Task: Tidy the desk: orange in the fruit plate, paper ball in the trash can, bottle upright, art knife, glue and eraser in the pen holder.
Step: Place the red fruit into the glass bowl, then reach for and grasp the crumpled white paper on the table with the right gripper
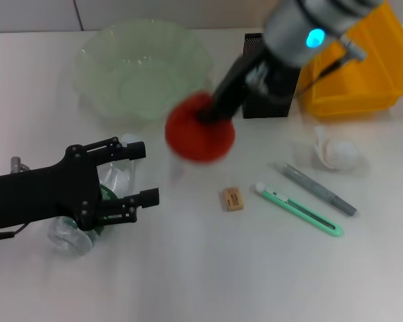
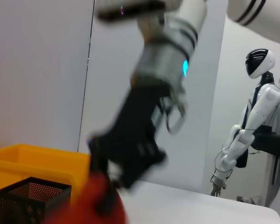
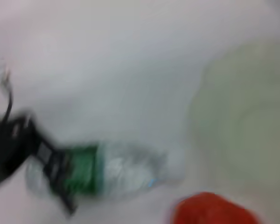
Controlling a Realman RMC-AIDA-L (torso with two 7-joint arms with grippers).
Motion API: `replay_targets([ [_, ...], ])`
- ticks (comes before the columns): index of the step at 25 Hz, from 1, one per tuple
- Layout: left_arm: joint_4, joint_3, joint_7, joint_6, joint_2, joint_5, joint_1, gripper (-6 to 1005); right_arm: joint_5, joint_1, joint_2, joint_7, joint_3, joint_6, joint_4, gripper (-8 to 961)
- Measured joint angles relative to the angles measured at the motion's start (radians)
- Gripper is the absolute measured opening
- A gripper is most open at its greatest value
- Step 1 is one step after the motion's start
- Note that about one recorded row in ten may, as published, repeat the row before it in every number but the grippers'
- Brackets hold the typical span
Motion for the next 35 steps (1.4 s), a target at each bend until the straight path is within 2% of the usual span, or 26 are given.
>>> replay_targets([
  [2, -0.001, 0.002, 0.0, 0.0, 0.0, 0.0, 0.0, 794, -0.006, 0.01, -0.002, -0.001, 0.057, 0.0, -0.041, 107],
  [3, -0.001, 0.004, 0.001, 0.0, -0.001, 0.0, 0.0, 794, -0.004, 0.024, -0.003, -0.018, 0.101, 0.057, -0.048, 98],
  [5, -0.002, 0.003, 0.001, 0.0, -0.001, 0.0, -0.001, 794, 0.0, 0.027, -0.001, -0.032, 0.112, 0.098, -0.042, 80],
  [6, -0.003, 0.002, 0.001, 0.0, -0.001, 0.0, -0.001, 794, 0.013, 0.029, 0.002, -0.066, 0.114, 0.242, 0.0, 71],
  [7, -0.003, 0.002, 0.001, 0.0, -0.001, 0.0, -0.001, 794, 0.013, 0.029, 0.002, -0.066, 0.114, 0.242, 0.0, 68],
  [8, -0.006, 0.0, 0.002, -0.003, -0.001, 0.0, -0.001, 794, 0.042, 0.036, 0.004, -0.105, 0.103, 0.377, 0.087, 65],
  [9, -0.006, 0.0, 0.002, -0.003, -0.001, 0.0, -0.001, 794, 0.042, 0.036, 0.004, -0.105, 0.103, 0.377, 0.087, 61],
  [12, -0.007, 0.0, 0.003, -0.006, -0.002, 0.0, -0.001, 794, 0.146, 0.07, 0.004, -0.209, 0.102, 0.553, 0.269, 52],
  [13, -0.008, -0.002, 0.004, -0.007, -0.003, 0.0, 0.0, 794, 0.276, 0.086, 0.004, -0.327, 0.11, 0.646, 0.384, 48],
  [14, -0.008, -0.002, 0.004, -0.007, -0.003, 0.0, 0.0, 794, 0.276, 0.086, 0.004, -0.327, 0.11, 0.646, 0.384, 45],
  [15, -0.009, -0.006, 0.005, -0.008, -0.006, -0.001, 0.001, 794, 0.357, 0.088, 0.003, -0.401, 0.112, 0.68, 0.431, 42],
  [18, -0.031, -0.008, 0.033, -0.008, -0.009, -0.021, 0.006, 794, 0.648, 0.083, 0.0, -0.691, 0.113, 0.729, 0.532, 90],
  [21, -0.043, -0.008, 0.048, -0.007, -0.009, -0.027, 0.006, 794, 0.71, 0.084, 0.0, -0.755, 0.114, 0.73, 0.552, 138],
  [25, -0.048, -0.008, 0.054, -0.007, -0.01, -0.031, 0.008, 793, 0.715, 0.086, 0.001, -0.762, 0.112, 0.736, 0.553, 202],
  [35, -0.065, -0.008, 0.054, -0.015, -0.007, -0.032, 0.02, 793, 0.716, 0.074, -0.001, -0.763, 0.122, 0.722, 0.548, 588],
])
